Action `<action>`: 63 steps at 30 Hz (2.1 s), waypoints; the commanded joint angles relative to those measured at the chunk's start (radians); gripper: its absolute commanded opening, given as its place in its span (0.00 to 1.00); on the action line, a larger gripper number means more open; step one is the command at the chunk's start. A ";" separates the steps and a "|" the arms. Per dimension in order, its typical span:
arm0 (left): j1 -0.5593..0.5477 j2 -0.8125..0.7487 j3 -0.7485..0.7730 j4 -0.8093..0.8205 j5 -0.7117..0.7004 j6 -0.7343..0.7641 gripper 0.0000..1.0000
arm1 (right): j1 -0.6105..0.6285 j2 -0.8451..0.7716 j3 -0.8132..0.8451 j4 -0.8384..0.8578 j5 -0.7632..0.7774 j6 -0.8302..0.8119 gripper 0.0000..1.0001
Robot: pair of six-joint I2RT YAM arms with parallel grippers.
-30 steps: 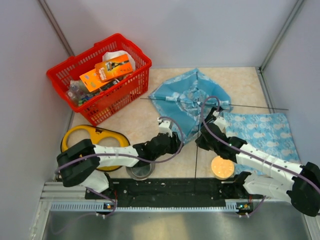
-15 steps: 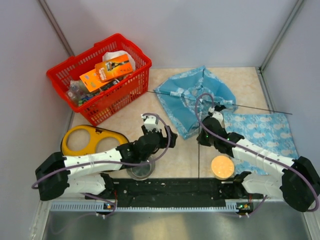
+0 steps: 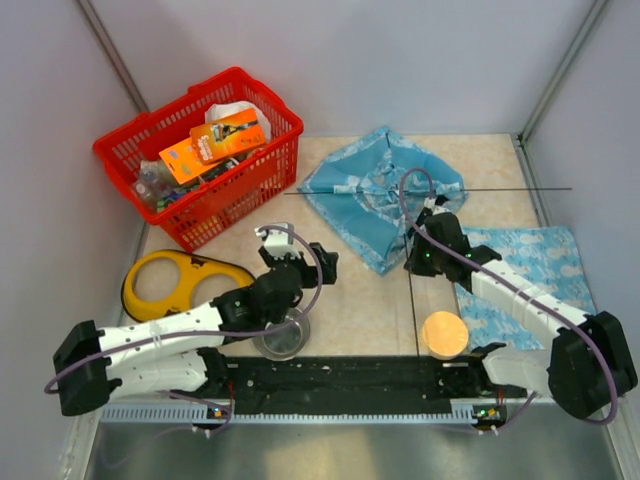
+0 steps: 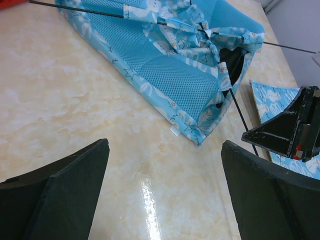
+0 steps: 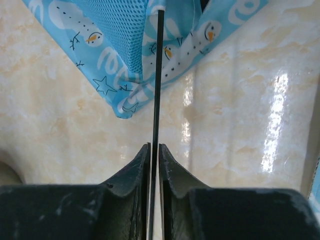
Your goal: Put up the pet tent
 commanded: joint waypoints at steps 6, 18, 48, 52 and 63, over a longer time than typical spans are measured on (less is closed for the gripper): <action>0.000 -0.116 -0.018 -0.043 -0.127 0.005 0.99 | -0.017 -0.049 0.111 -0.070 -0.016 -0.036 0.73; 0.000 -0.074 0.009 -0.010 0.091 0.094 0.98 | -0.012 -0.310 -0.028 -0.334 -0.166 0.077 0.67; 0.019 0.302 0.242 0.130 0.444 -0.056 0.93 | 0.060 -0.347 -0.038 -0.048 -0.281 0.114 0.00; 0.034 0.350 0.268 0.162 0.500 -0.084 0.93 | 0.062 -0.367 -0.044 0.038 -0.269 0.119 0.00; 0.106 0.483 0.293 0.374 0.637 -0.156 0.88 | 0.060 -0.387 -0.104 0.206 -0.280 0.140 0.00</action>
